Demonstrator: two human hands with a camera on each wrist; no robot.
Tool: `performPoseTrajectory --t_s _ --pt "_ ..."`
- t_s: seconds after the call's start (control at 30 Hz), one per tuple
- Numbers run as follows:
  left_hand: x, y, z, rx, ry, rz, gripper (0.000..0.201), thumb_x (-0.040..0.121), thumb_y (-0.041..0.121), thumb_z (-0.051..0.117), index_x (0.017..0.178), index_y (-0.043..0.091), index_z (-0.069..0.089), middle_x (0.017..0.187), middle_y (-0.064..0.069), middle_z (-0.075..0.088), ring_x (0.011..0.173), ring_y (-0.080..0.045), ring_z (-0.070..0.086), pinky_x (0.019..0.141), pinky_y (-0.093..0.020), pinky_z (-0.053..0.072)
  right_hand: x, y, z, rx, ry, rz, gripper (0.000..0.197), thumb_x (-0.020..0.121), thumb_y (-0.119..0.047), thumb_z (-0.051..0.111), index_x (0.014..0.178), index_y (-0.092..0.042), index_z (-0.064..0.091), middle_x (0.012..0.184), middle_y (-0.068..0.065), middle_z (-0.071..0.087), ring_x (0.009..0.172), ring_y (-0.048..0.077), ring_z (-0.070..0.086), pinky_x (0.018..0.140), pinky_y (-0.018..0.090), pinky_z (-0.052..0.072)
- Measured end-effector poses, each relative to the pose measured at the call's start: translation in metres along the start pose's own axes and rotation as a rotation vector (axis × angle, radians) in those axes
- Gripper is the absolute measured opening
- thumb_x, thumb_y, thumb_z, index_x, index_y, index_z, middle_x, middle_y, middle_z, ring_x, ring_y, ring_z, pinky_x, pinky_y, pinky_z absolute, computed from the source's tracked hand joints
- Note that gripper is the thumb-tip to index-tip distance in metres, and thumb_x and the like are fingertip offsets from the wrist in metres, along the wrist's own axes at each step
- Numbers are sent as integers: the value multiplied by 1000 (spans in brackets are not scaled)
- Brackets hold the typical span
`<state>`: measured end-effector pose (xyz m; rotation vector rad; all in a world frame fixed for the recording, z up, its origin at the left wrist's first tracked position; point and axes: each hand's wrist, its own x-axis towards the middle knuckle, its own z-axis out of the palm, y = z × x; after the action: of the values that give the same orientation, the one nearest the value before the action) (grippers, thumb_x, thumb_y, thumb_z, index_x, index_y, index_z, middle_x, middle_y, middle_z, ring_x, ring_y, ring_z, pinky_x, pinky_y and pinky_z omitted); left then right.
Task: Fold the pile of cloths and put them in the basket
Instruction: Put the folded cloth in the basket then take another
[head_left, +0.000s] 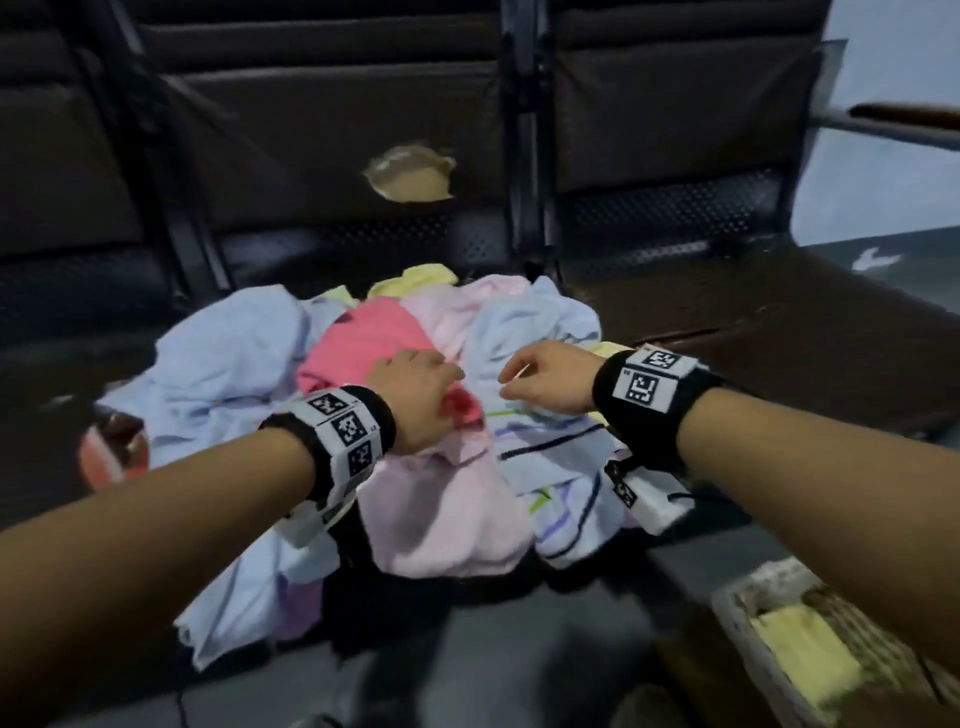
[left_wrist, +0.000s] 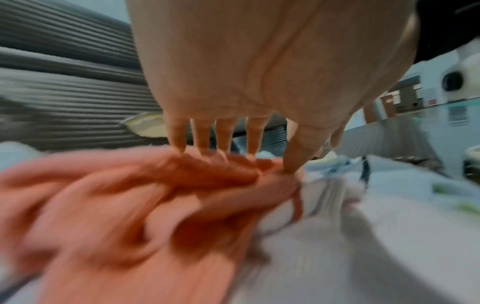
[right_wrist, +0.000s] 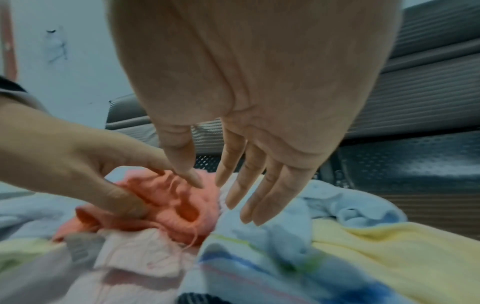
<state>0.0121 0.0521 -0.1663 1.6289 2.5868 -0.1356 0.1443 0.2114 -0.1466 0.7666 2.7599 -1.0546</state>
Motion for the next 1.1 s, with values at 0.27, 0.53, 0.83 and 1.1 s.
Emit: performPoseTrajectory --t_s 0.27,0.53,0.83,1.1 --pt "-15 -61 14 -27 198 -192 24 88 39 53 103 22 57 103 -9 68 85 -31 60 74 -36 45 35 -47 65 -78 -24 -88 73 80 -35 77 143 -20 41 119 0 63 98 21 62 83 31 51" --pt "-23 -36 -25 -719 397 -76 33 87 49 56 98 20 67 93 2 69 89 -19 64 84 -37 50 26 -69 45 151 226 -285 24 84 -2 55 102 -11 67 94 7 69 89 24 63 83 36 53" --pt "-46 -55 -31 -522 251 -76 11 84 11 59 95 13 57 89 -4 67 87 -29 64 76 -35 49 2 -81 -15 598 526 -342 36 82 9 38 77 -17 62 76 3 61 79 18 57 74 30 46" --pt "-52 -32 -72 -799 572 -119 19 84 23 65 84 18 47 83 1 62 81 -23 57 70 -32 42 -19 -68 -17 236 322 21 28 87 -28 60 62 -15 63 64 -5 67 64 10 63 57 17 45"
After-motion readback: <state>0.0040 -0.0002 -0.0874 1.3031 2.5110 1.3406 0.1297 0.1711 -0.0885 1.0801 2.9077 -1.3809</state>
